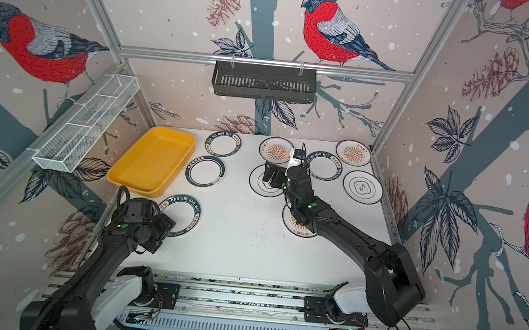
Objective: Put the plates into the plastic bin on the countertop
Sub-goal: 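Pinch the plate rim with left gripper while right gripper hovers, then lift the plate with the left gripper and carry it into the yellow bin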
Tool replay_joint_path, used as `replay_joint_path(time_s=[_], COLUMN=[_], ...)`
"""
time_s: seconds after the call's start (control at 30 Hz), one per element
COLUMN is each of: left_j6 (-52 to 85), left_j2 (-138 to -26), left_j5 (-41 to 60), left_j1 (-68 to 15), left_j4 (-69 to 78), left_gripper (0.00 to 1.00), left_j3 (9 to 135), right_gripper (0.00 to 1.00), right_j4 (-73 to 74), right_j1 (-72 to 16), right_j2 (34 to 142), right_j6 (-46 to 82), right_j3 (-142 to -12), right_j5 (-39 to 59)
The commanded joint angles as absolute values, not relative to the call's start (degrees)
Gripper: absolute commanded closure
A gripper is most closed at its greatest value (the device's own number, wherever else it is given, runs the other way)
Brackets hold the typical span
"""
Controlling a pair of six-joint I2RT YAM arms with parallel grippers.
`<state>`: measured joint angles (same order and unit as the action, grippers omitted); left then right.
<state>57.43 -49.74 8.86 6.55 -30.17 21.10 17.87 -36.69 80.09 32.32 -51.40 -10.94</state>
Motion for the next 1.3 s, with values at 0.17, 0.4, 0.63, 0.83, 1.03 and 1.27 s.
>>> replay_joint_path(time_s=[0.17, 0.4, 0.63, 0.83, 1.03, 1.27], left_j6=[65.34, 68.66, 69.16, 67.67, 63.67, 61.11], left_j2=[-46.62, -44.84, -41.47, -38.86, -39.77, -41.03], left_j5=[9.83, 8.91, 8.1, 10.42, 11.45, 14.16], left_j1=[6.77, 6.78, 6.79, 6.79, 6.77, 6.77], left_j4=[-21.47, -19.89, -19.81, -20.82, -24.92, -26.63], left_gripper=[0.28, 0.53, 0.86, 1.0, 1.0, 1.0], left_j3=[15.07, 12.08, 11.79, 13.05, 18.13, 26.19], right_gripper=[0.01, 0.0, 0.01, 0.01, 0.0, 0.01], right_j4=[16.92, 16.68, 16.49, 16.0, 15.09, 15.17], right_j1=[-36.49, -36.13, -36.03, -36.03, -36.01, -35.95], right_j2=[82.0, 82.09, 83.04, 83.92, 85.04, 85.35], right_j6=[29.45, 29.44, 30.42, 30.44, 30.25, 30.15], right_j3=[-54.44, -54.45, -55.14, -56.07, -57.54, -58.27], right_j5=[-10.93, -11.34, -11.38, -11.64, -11.16, -11.21])
